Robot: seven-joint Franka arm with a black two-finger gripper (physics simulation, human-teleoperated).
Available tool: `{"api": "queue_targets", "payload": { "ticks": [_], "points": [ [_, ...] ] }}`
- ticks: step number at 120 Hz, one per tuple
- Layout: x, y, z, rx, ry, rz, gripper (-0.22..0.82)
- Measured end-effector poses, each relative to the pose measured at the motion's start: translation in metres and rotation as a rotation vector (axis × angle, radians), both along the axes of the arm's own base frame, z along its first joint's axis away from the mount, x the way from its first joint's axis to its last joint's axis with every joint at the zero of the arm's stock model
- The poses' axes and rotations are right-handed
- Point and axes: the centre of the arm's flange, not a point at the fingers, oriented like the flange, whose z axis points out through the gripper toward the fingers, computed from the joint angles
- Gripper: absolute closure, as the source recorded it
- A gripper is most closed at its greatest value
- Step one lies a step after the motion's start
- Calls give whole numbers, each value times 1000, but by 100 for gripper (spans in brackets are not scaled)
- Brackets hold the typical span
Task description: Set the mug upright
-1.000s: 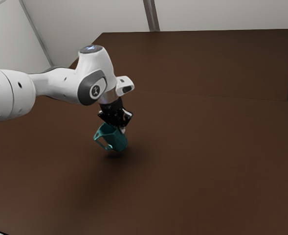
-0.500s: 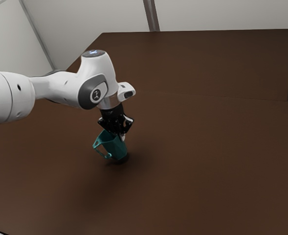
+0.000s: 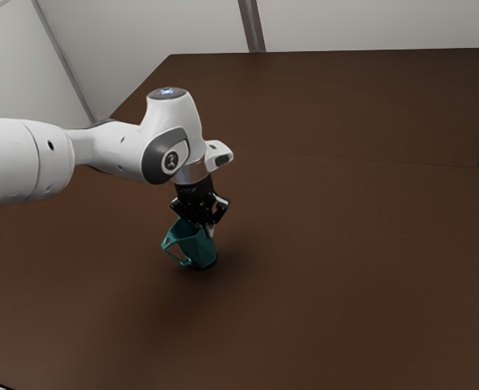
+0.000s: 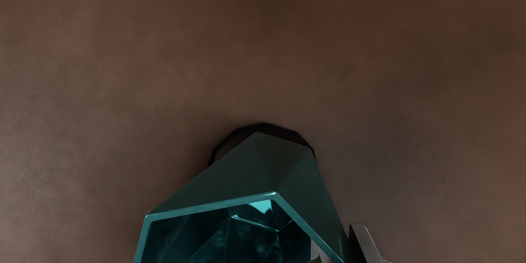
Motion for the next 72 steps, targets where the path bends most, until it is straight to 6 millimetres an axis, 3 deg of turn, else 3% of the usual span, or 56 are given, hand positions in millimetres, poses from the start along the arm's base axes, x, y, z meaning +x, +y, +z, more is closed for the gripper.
{"api": "queue_targets", "payload": {
  "ticks": [18,38,54,72],
  "points": [
    [-1,-3,-2,-3,8,2,74],
    [-2,-6,0,-11,15,0,50],
    [5,-16,20,-28,4,-8,28],
    [10,-26,46,-42,-7,-21,15]
  ]
}}
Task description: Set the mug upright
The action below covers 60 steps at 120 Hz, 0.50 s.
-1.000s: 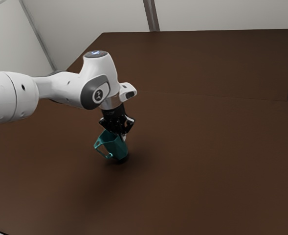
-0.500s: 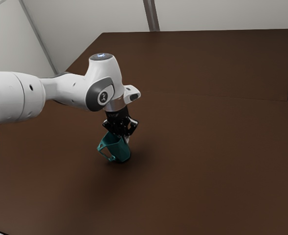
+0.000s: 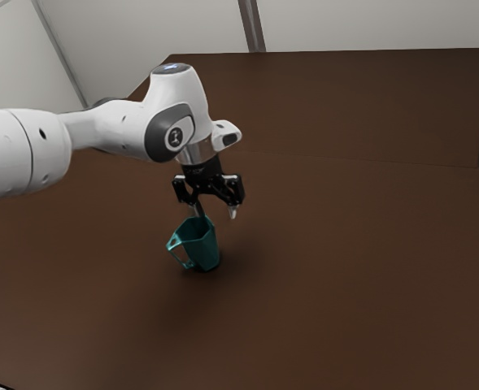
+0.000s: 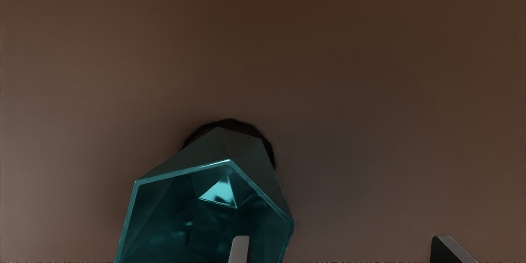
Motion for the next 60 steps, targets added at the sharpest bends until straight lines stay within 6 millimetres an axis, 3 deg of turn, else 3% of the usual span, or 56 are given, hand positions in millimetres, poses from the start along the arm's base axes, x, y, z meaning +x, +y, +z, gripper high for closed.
{"api": "queue_targets", "payload": {
  "ticks": [15,35,48,60],
  "points": [
    [17,3,49,-30,-64,-23,8],
    [36,31,117,-36,-132,-71,4],
    [34,49,148,-27,-149,-123,2],
    [32,52,176,-4,-162,-185,1]
  ]
}}
